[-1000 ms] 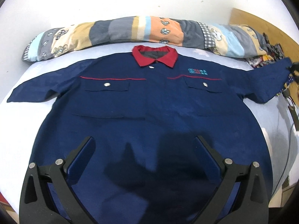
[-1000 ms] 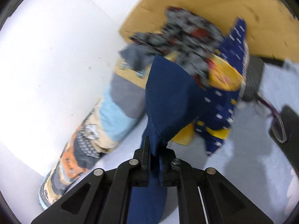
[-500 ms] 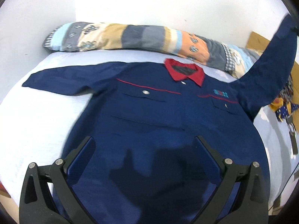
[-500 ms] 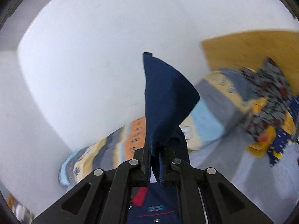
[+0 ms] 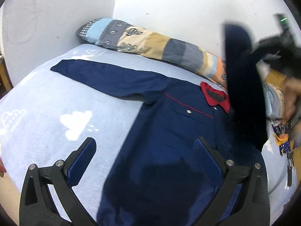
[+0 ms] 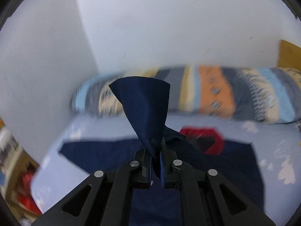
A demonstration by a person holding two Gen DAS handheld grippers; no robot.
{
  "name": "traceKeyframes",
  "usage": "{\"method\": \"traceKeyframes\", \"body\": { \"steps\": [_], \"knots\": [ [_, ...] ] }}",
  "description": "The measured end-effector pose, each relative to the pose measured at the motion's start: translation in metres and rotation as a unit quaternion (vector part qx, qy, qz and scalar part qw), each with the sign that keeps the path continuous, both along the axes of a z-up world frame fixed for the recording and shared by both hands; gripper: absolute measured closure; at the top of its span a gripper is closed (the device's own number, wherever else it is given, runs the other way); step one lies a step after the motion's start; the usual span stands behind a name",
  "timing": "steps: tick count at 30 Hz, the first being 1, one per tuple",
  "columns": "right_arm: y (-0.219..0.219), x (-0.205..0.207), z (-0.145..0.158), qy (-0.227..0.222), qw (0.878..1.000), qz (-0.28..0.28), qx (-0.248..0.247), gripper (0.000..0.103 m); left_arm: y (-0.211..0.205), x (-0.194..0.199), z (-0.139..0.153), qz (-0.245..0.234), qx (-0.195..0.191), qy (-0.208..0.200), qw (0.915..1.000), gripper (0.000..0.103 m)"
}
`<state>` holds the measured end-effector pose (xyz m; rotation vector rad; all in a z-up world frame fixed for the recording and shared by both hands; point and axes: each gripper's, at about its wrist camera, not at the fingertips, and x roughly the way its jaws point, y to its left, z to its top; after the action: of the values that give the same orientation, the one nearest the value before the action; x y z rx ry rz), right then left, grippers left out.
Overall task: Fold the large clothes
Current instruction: 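Lift the sleeve with the right gripper and fold it across the jacket body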
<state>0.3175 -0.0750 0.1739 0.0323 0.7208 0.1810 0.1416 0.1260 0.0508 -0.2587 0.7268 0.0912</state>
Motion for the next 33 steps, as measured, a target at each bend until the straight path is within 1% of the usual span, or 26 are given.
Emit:
{"method": "traceKeyframes", "body": {
  "steps": [2,3,4,5,7,8,9,10,11,13,14,15,16,17,19,20,21,22,23,24,26,28,30,31,32,33],
  "knots": [
    [0.034,0.006,-0.047,0.030,0.999,0.013,-0.028,0.096,0.004,0.000,-0.001,0.004,-0.007,0.004,1.0000,0.000],
    [0.052,0.006,-0.077,0.047,0.998,0.017,-0.050,0.096,0.008,0.000,-0.002,0.006,-0.011,0.006,0.9999,0.000],
    [0.060,0.007,-0.098,0.059,0.996,0.019,-0.064,0.096,0.009,0.000,-0.003,0.007,-0.012,0.006,0.9999,0.000],
    [0.071,0.009,-0.127,0.077,0.993,0.022,-0.081,0.096,0.010,0.001,-0.003,0.009,-0.012,0.006,0.9999,0.000],
    [0.075,0.010,-0.165,0.099,0.989,0.022,-0.105,0.096,0.012,0.002,-0.005,0.006,-0.015,0.008,0.9998,0.000],
    [0.074,0.009,-0.178,0.107,0.987,0.023,-0.115,0.095,0.012,0.002,-0.006,0.003,-0.017,0.010,0.9998,0.000],
    [0.076,0.008,-0.192,0.117,0.985,0.023,-0.123,0.091,0.012,0.003,-0.007,0.000,-0.018,0.012,0.9998,0.000],
    [0.078,0.006,-0.200,0.124,0.983,0.021,-0.131,0.090,0.011,0.003,-0.007,-0.002,-0.019,0.012,0.9997,0.000],
    [0.079,0.002,-0.203,0.117,0.983,0.021,-0.138,0.087,0.010,0.003,-0.007,-0.003,-0.019,0.011,0.9998,0.000],
    [0.081,0.000,-0.197,0.123,0.981,0.032,-0.146,0.072,0.009,0.003,-0.006,-0.004,-0.019,0.009,0.9998,0.000],
    [0.082,-0.002,-0.194,0.132,0.980,0.042,-0.140,0.055,0.010,0.003,-0.006,-0.004,-0.019,0.009,0.9998,0.000],
    [0.078,-0.004,-0.187,0.138,0.981,0.063,-0.118,0.050,0.011,0.002,-0.006,-0.003,-0.021,0.009,0.9997,0.000],
    [0.076,-0.010,-0.178,0.133,0.983,0.080,-0.103,0.050,0.011,0.003,-0.006,-0.002,-0.024,0.010,0.9997,0.000],
    [0.070,-0.019,-0.162,0.119,0.984,0.096,-0.092,0.050,0.013,0.003,-0.006,0.000,-0.027,0.010,0.9996,0.000],
    [0.060,-0.033,-0.140,0.098,0.986,0.119,-0.070,0.043,0.017,0.002,-0.006,0.010,-0.031,0.008,0.9994,0.000],
    [0.046,-0.042,-0.123,0.075,0.989,0.119,-0.054,0.036,0.019,0.002,-0.006,0.017,-0.033,0.007,0.9993,0.000],
    [0.037,-0.046,-0.114,0.059,0.991,0.110,-0.049,0.027,0.022,0.002,-0.006,0.023,-0.037,0.008,0.9990,0.000],
    [0.023,-0.048,-0.106,0.049,0.993,0.092,-0.048,0.023,0.026,0.002,-0.007,0.030,-0.043,0.009,0.9986,0.000],
    [0.008,-0.046,-0.101,0.046,0.995,0.070,-0.047,0.021,0.029,0.002,-0.009,0.037,-0.046,0.011,0.9982,0.000],
    [-0.002,-0.044,-0.101,0.047,0.996,0.053,-0.047,0.021,0.031,0.003,-0.010,0.043,-0.048,0.015,0.9978,0.000],
    [-0.027,-0.033,-0.110,0.066,0.996,-0.001,-0.065,0.021,0.034,0.005,-0.014,0.049,-0.050,0.024,0.9972,0.000],
    [-0.050,-0.025,-0.133,0.102,0.991,-0.046,-0.078,0.022,0.035,0.007,-0.019,0.053,-0.048,0.034,0.9968,0.000],
    [-0.061,-0.015,-0.156,0.144,0.984,-0.062,-0.079,0.022,0.036,0.009,-0.021,0.057,-0.047,0.040,0.9965,0.000],
    [-0.062,-0.013,-0.170,0.172,0.980,-0.062,-0.081,0.022,0.036,0.010,-0.022,0.058,-0.046,0.042,0.9964,0.000],
    [-0.062,-0.014,-0.183,0.199,0.974,-0.058,-0.087,0.022,0.036,0.011,-0.023,0.060,-0.044,0.043,0.9963,0.000],
    [-0.058,-0.017,-0.191,0.210,0.970,-0.056,-0.104,0.022,0.035,0.012,-0.024,0.059,-0.050,0.043,0.9961,0.000]
  ]
}}
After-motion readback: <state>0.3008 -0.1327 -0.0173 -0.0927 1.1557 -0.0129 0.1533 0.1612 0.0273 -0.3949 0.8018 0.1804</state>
